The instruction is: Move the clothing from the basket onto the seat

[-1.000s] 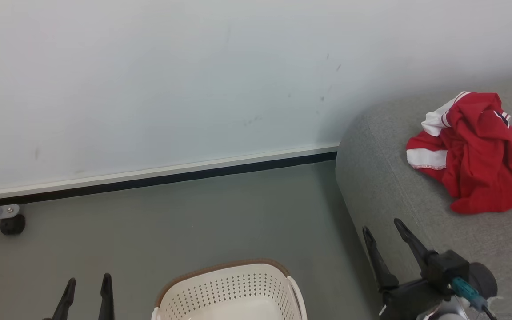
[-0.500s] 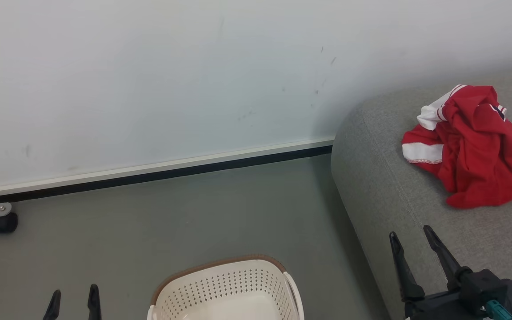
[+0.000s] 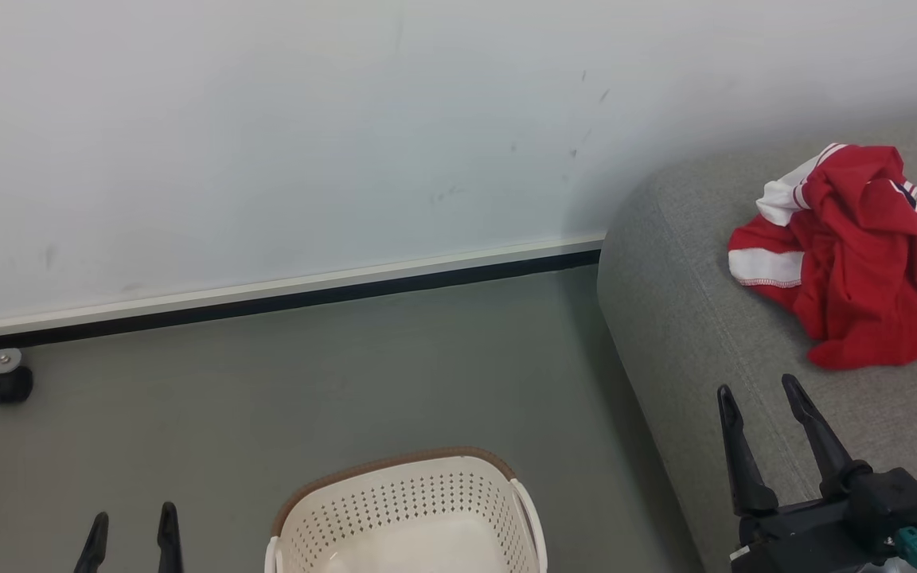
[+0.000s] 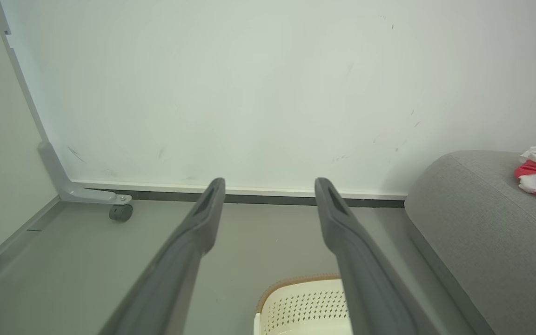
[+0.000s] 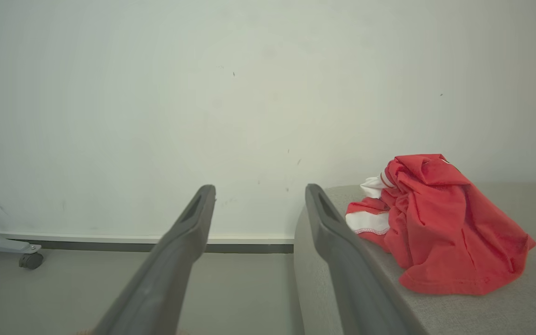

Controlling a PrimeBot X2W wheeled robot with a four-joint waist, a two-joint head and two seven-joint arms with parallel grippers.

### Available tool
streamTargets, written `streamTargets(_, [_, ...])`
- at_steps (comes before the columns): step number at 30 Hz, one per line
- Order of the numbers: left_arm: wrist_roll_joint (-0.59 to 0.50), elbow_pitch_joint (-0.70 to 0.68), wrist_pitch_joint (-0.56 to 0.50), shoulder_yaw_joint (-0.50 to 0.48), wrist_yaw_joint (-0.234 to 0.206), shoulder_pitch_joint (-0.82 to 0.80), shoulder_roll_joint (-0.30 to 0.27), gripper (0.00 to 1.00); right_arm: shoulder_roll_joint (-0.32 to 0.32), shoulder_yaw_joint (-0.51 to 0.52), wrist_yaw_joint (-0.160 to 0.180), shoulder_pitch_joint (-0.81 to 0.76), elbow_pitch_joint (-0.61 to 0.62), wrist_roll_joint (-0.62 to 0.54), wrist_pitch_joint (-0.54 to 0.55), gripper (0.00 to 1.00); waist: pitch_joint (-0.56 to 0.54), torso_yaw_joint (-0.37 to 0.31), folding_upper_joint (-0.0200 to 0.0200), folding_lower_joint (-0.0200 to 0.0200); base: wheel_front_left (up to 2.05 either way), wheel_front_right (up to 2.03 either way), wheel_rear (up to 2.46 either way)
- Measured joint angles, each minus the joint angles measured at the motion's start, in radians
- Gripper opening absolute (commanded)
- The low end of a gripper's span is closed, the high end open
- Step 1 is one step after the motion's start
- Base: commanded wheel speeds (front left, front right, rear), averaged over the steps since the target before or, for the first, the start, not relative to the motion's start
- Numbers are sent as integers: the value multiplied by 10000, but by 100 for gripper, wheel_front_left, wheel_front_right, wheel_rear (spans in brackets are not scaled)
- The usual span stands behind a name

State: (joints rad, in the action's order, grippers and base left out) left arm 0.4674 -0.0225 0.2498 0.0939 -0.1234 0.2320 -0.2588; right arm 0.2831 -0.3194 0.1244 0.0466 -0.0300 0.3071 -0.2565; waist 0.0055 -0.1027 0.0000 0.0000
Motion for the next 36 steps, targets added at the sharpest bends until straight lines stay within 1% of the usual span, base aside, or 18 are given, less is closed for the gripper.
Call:
streamTargets(8, [-31, -56, 0, -73, 2, -22, 61, 100, -151, 125, 0, 0, 138, -90, 0, 100, 41, 62, 0, 0, 0, 0, 0])
streamTargets(9, [-27, -35, -4, -69, 2, -17, 88, 0, -167, 123, -2, -4, 119, -90, 2, 0, 43, 65, 0, 0, 0, 0, 0])
streamTargets(15, [-4, 583, -19, 130, 2, 30, 437, 0, -426, -77, -13, -378, -508, -82, 13, 0, 44, 66, 0, 0, 0, 0, 0])
streamTargets(19, [182, 660, -115, 104, 23, 23, 479, 0, -493, -13, -35, -416, -616, 88, 92, 0, 50, 74, 0, 0, 0, 0, 0])
streamTargets(20, [249, 683, -136, 86, 94, 17, 479, 0, -502, 46, -75, -407, -633, 157, 102, 0, 50, 81, 0, 0, 0, 0, 0])
streamTargets(23, [504, 736, -270, 48, 104, 9, 533, 0, -552, 222, -136, -407, -706, 468, 194, 0, 48, 116, 0, 0, 0, 0, 0])
streamTargets(36, [2140, 1035, -750, -244, 449, -283, 750, 0, -817, 825, -458, -367, -943, 2326, 738, 0, 34, 258, 0, 0, 0, 0, 0])
